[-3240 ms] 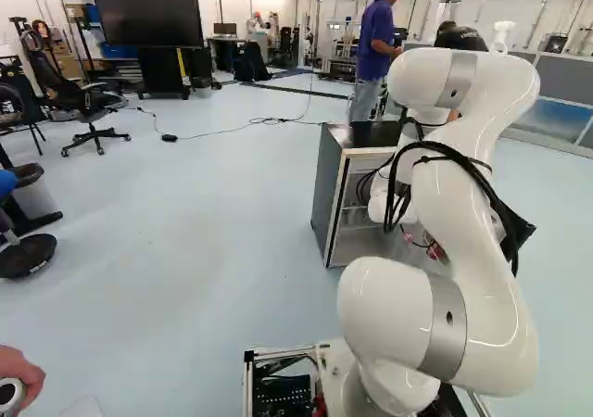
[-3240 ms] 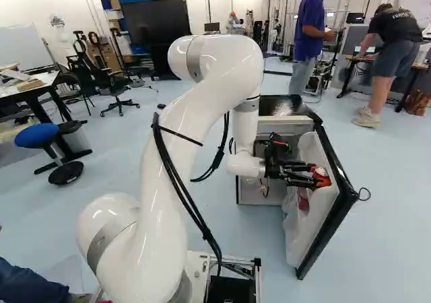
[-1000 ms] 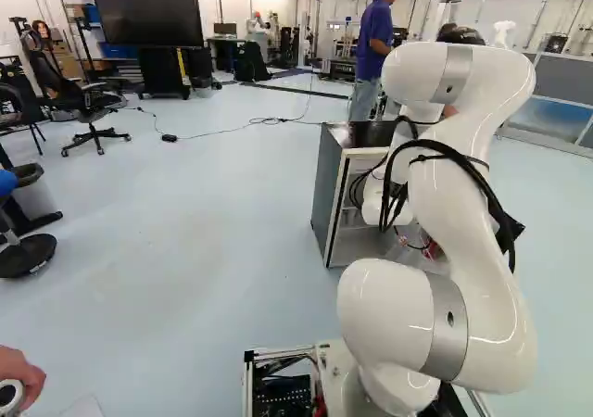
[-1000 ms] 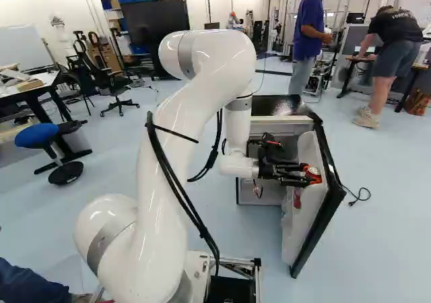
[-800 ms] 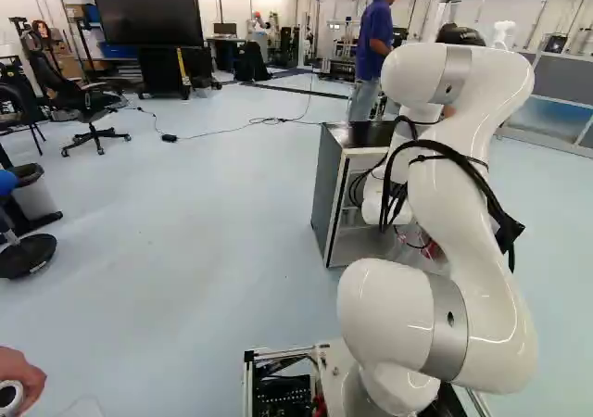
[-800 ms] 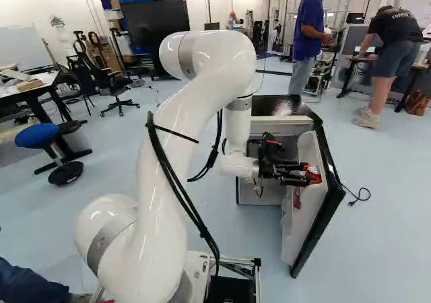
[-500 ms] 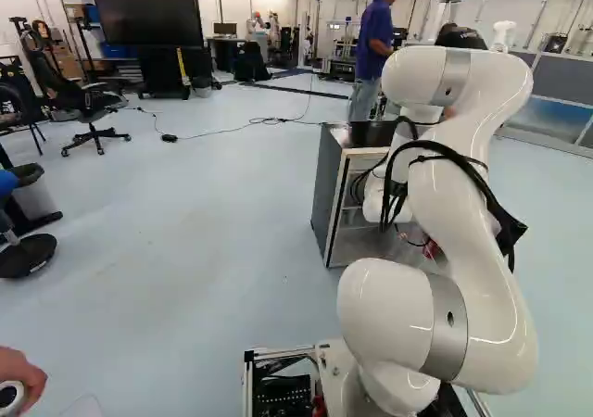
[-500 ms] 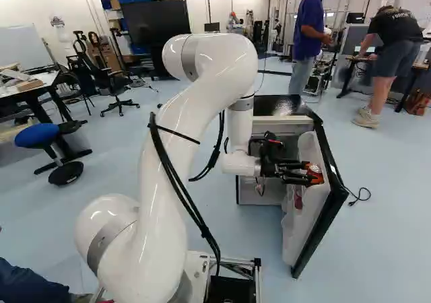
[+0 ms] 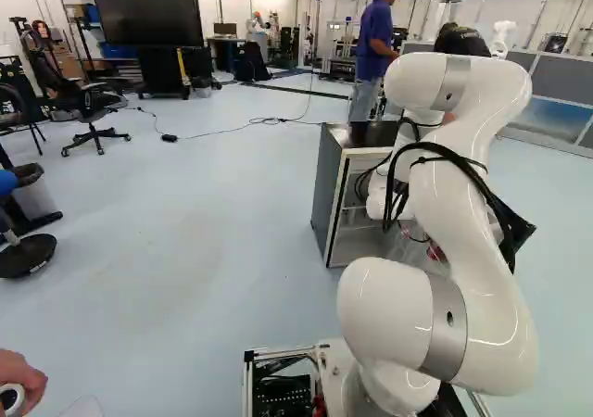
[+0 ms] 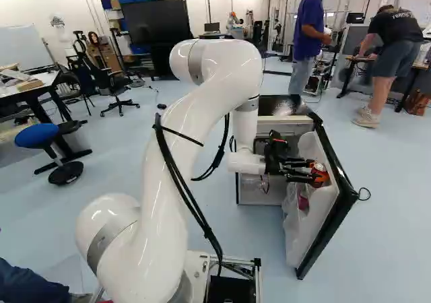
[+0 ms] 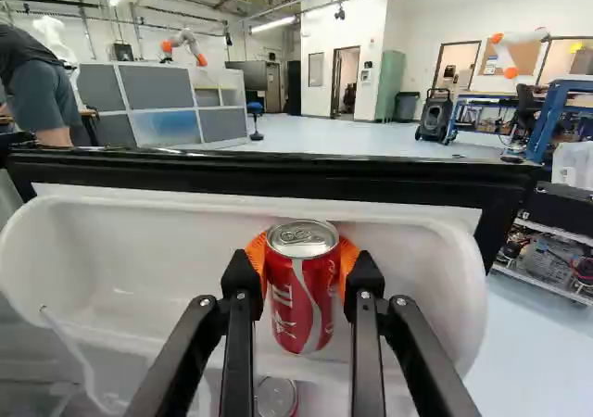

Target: Grab a drink from the fridge

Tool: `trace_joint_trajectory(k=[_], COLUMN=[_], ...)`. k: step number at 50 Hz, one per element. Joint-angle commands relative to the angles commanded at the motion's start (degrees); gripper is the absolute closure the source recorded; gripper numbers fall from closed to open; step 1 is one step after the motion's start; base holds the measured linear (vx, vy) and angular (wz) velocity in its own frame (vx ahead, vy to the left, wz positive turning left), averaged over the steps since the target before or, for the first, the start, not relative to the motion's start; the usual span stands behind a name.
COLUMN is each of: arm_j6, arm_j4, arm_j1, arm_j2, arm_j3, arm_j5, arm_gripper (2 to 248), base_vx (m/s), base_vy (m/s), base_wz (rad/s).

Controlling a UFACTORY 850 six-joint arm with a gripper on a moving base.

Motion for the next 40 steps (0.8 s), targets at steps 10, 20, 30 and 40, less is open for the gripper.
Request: trace_joint_trajectory(k=[10,20,30,40], arm_j6=[0.00,0.00,0.00,0.00], arm_j4=[0.00,0.00,0.00,0.00], arm_j1=[0.86,2.25,3.72,5.24], arm_j2=[0.07,0.41,0.77,0.94], arm_j3=[0.14,0.84,1.56,1.90], arm_j5=[0.00,0.00,0.00,0.00], arm_gripper=[154,154,154,154], base_vx=[0.000,0.000,0.000,0.000], base_vy=[0.000,0.000,0.000,0.000], base_wz=[0.000,0.000,0.000,0.000])
